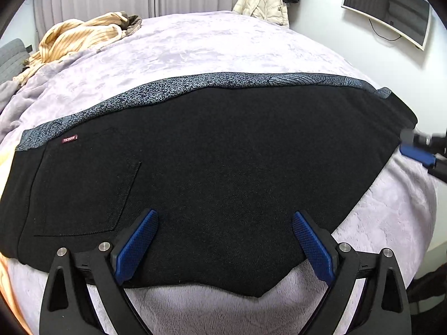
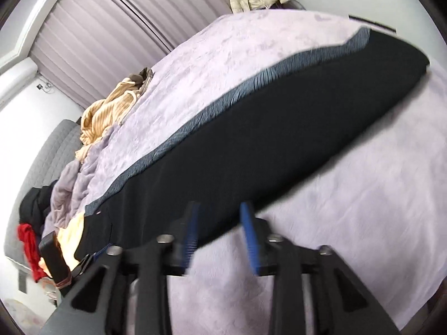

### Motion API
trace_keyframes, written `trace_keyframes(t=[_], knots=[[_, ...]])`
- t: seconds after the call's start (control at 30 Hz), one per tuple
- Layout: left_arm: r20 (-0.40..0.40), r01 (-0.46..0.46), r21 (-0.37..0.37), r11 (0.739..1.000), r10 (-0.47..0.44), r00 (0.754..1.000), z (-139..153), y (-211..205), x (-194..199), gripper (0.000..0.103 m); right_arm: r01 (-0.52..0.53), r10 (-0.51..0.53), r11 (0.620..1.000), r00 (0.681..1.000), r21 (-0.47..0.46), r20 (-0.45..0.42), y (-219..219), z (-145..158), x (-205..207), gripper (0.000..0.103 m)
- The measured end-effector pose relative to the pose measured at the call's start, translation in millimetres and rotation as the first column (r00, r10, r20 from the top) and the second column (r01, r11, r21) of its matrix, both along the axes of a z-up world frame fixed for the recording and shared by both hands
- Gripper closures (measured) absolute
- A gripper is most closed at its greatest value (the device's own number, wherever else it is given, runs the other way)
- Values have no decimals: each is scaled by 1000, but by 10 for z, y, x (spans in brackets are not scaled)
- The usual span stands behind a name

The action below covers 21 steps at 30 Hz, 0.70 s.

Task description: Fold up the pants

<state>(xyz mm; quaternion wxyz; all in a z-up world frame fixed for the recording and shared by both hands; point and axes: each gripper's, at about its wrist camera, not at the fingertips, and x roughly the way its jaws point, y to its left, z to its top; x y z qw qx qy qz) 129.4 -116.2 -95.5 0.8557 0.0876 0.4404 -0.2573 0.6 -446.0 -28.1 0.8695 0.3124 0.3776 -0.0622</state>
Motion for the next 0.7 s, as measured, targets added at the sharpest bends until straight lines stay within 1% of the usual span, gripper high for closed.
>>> trace_keyframes(t=[0.03,0.07,0.1,0.2,0.3,0.37,0.4,0.43,0.5,0.6,0.7], knots=[[0,0,-2,1000,0,1000,4,14,1,6,2,-2,1000,1000,-15,-5,-14,19,29,56],[0,0,-3,1000,0,1000,-8,5,-6,6,9,-10,1000,999,-23,-31,-49,0,59,56],[0,1,-4,1000,-1,1000,-11,4,-6,6,21,-21,1000,998,-9,-57,-80,-39,78,56],[3,-4,-5,1000,4,1000,-17,5,-15,6,79,-71,993,994,89,-86,-201,-191,-4,56],[9,-5,-4,1000,5,1000,-32,-10,-15,5,109,-99,977,993,184,-62,-310,-342,-60,57],[7,-7,-5,1000,7,1000,-39,-11,-11,5,108,-104,970,994,219,-29,-364,-369,-41,58],[6,-9,-5,1000,9,1000,-35,-13,-7,5,98,-96,973,995,209,-22,-376,-360,-6,72],[3,-10,-7,1000,10,1000,-29,-11,-4,5,91,-88,979,996,182,-28,-378,-345,29,80],[-3,-10,-10,1000,10,1000,-24,-3,5,5,70,-63,988,997,135,-52,-357,-305,76,84],[5,-6,-7,1000,6,1000,-36,-8,-3,5,39,-33,997,995,64,-97,-315,-337,77,85],[15,-1,-1,1000,1,1000,-51,-15,-12,5,17,-14,999,996,33,-92,-301,-396,31,85]])
